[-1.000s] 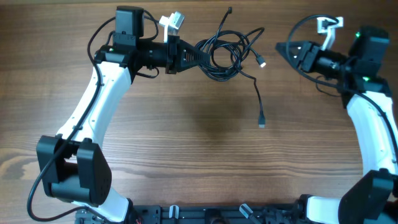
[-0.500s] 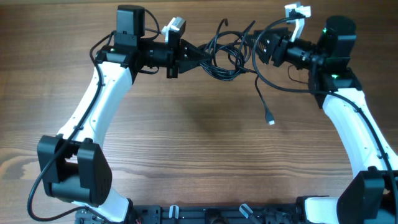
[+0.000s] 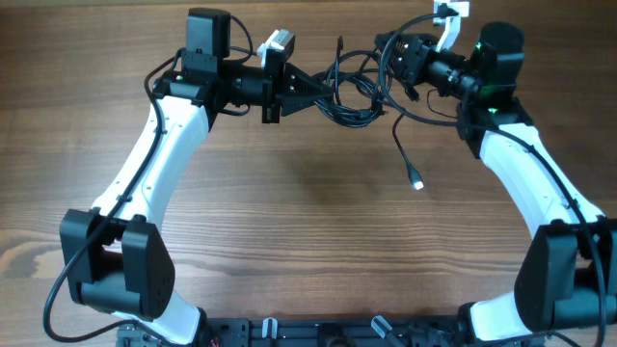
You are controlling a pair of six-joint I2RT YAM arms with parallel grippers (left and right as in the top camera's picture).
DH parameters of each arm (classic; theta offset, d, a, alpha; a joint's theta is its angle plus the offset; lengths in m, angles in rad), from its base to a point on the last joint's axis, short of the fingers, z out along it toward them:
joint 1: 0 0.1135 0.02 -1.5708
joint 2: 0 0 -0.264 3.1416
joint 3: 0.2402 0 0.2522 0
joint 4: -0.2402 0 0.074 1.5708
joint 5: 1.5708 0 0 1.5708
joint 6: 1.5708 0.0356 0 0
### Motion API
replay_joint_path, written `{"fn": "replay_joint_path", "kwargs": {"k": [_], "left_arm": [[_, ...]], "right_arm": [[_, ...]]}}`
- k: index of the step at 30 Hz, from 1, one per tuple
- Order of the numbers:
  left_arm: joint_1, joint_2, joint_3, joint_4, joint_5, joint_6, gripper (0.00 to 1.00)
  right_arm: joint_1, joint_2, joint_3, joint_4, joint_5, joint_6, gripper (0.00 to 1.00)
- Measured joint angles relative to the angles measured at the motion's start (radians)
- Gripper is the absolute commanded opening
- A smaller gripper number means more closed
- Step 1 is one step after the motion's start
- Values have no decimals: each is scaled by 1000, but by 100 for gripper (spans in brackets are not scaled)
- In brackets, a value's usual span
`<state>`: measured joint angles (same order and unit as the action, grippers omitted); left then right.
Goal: Untangle cables
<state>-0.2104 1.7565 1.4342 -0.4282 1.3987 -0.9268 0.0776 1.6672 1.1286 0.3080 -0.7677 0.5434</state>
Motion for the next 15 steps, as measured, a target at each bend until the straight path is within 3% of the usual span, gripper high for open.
{"fn": "replay_joint_path", "kwargs": {"k": [7, 15], "left_arm": [[0, 0, 0, 10, -7, 0, 4], [-25, 0, 1, 25, -40, 0, 4]], "right_arm": [[-85, 4, 0, 94, 5, 78, 4], [-234, -5, 0, 112, -146, 156, 4]]}}
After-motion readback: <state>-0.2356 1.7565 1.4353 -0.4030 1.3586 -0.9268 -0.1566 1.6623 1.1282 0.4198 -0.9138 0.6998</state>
